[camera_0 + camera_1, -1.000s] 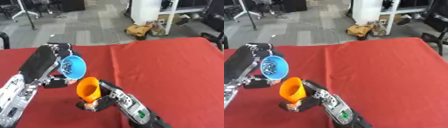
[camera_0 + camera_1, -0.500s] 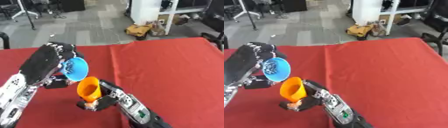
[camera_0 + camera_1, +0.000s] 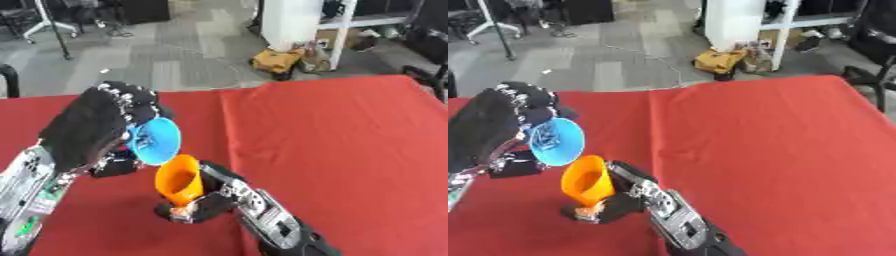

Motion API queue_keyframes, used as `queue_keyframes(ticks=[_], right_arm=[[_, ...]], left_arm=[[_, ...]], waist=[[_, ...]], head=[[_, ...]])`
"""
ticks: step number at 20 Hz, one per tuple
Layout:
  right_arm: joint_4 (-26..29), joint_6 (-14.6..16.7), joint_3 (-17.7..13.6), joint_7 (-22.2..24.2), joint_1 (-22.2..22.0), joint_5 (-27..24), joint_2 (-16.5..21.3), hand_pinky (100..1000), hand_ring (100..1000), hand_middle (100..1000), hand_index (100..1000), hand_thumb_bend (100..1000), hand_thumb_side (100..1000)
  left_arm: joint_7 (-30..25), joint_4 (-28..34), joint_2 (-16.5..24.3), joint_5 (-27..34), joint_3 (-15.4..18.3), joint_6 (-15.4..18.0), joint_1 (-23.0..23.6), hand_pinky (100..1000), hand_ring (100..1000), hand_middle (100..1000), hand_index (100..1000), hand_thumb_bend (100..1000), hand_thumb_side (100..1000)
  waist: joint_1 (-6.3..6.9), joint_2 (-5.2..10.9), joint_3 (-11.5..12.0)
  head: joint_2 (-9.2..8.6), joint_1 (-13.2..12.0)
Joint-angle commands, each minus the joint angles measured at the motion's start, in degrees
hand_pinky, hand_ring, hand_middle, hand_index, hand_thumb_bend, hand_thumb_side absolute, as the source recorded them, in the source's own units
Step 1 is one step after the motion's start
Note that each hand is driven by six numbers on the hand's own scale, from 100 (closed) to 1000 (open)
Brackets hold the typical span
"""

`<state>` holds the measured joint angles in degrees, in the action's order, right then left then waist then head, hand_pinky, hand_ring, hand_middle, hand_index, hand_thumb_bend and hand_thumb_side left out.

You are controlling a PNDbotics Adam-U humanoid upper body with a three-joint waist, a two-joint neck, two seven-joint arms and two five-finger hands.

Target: Pour the contents of one cup into another cup.

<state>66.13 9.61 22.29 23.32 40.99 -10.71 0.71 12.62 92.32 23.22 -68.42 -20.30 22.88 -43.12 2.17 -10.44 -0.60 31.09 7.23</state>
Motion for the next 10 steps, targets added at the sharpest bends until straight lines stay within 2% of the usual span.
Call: queue_keyframes(ticks=[1,10], right_arm=[[0.65,0.11,-0.41,0.17,0.84,-0.43,0.25,693,387,357,447,384,100],[0.6,0.12,-0.48,0.29,0.9,-0.47,0.28,692,388,356,446,384,100]], left_arm=[[0.31,1.17,1.43,-1.01,0.1,0.24,-1.11,362,396,420,670,634,100],[0.5,1.39,1.76,-3.33,-0.23,0.96,-1.1,361,408,425,672,628,100]], waist=[[-0.02,0.97,0.11],[0.06,0.98,0.12]], head=[[-0.49,0.05],[-0.52,0.06]])
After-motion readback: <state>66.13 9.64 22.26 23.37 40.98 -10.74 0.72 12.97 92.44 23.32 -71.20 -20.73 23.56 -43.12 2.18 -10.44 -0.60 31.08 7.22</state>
